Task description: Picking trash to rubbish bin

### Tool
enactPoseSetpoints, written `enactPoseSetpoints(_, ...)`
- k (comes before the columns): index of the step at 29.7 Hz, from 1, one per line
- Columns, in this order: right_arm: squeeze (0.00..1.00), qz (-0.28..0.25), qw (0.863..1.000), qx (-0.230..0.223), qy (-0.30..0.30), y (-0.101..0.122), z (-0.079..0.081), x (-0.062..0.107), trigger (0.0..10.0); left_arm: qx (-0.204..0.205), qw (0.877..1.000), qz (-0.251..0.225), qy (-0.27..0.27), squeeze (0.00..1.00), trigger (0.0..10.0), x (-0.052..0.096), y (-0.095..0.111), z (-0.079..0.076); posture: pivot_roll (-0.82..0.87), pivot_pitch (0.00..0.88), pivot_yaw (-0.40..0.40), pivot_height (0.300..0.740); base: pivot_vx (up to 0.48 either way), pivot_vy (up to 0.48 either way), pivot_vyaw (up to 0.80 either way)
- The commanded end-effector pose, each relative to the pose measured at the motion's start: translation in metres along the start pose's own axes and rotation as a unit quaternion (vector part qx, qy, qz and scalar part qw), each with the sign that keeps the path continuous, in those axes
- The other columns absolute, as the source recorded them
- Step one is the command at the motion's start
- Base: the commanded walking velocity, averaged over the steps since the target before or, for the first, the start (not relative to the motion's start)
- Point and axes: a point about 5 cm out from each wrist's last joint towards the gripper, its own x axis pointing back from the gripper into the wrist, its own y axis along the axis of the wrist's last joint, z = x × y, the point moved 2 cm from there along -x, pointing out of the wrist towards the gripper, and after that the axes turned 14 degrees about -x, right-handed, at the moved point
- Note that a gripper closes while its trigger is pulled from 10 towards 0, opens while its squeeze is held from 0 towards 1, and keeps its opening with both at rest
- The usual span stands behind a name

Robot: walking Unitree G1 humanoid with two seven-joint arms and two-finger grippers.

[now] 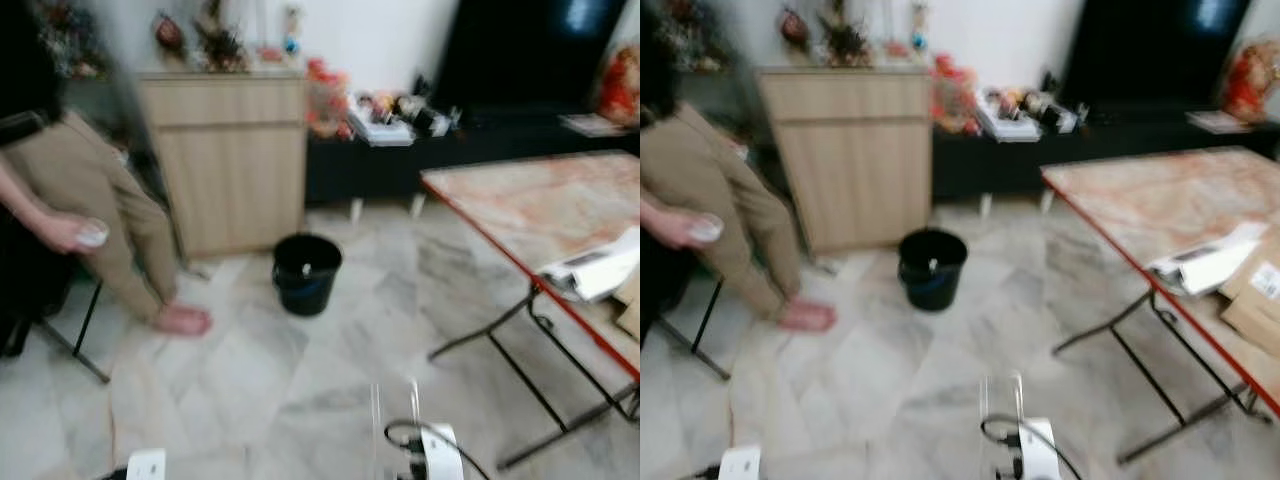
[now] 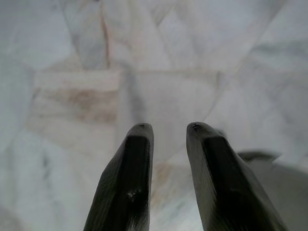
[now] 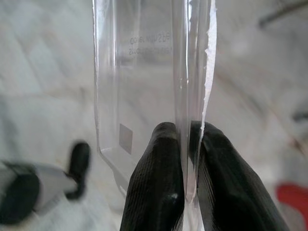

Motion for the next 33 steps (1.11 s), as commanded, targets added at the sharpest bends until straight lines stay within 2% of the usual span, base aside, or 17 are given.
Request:
enactPoseSetpoints(1,0.00,-0.001,1.000,-0.012,-0.013,-0.0012,-0.0095,0.0016,10.0,0.000,1.000,-0.009,-0.008,0.00,10.0,-0.0016,0.0080,-0.0071,0.04,0.000,-0.087,0.740,0.000,0.000,0.00)
enactPoseSetpoints(8,0.00,0.002,1.000,-0.010,-0.013,-0.0025,-0.0090,0.0017,10.0,-0.013,1.000,-0.004,-0.009,0.00,10.0,-0.0016,0.0068,-0.0080,0.04,0.000,-0.088,0.740,0.080,0.000,0.00)
enactPoseSetpoints(33,0.00,0.001,1.000,-0.010,-0.008,-0.0028,-0.0065,0.0015,10.0,-0.018,1.000,-0.004,-0.014,0.00,10.0,-0.0010,0.0059,-0.0099,0.03,0.000,-0.081,0.740,0.368,0.000,0.00)
